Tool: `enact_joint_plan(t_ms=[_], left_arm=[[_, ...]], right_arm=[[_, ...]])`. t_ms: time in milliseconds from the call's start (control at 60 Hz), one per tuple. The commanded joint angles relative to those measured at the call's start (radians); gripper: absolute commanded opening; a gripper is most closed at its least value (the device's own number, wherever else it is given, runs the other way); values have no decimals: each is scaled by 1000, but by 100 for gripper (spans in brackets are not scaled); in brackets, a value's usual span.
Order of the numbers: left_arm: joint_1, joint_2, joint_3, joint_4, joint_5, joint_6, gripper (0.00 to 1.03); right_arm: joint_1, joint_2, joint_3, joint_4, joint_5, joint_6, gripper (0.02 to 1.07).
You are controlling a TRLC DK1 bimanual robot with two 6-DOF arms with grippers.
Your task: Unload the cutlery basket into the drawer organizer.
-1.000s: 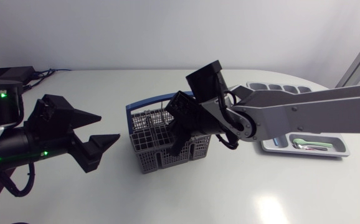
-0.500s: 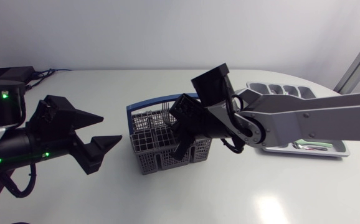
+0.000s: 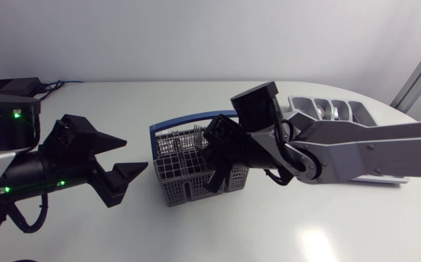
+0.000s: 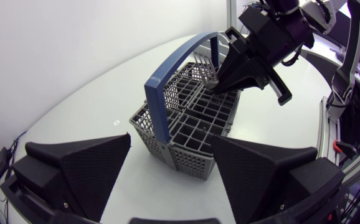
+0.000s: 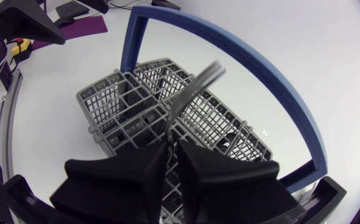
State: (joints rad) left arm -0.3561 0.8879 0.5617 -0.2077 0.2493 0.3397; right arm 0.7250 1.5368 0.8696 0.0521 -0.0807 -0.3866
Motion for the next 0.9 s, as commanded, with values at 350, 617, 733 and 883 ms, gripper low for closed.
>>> enact_joint_plan(t_ms=[350,617,733,883], left_arm=[[-75,52,50,17,-36,-30,98],[-103,91,86,22,-44,-34,98],[-99,102,84,36,-44,-34,98],[-98,125,92,50,-44,-33,98]], right_arm=[[4,-168,-64,-24,-2,3,81],[-49,-86,28,-38,-94,11,81],[-65,-40,62,-32,-108,12,81],[-67,-9,83,-21,-111,26,81]])
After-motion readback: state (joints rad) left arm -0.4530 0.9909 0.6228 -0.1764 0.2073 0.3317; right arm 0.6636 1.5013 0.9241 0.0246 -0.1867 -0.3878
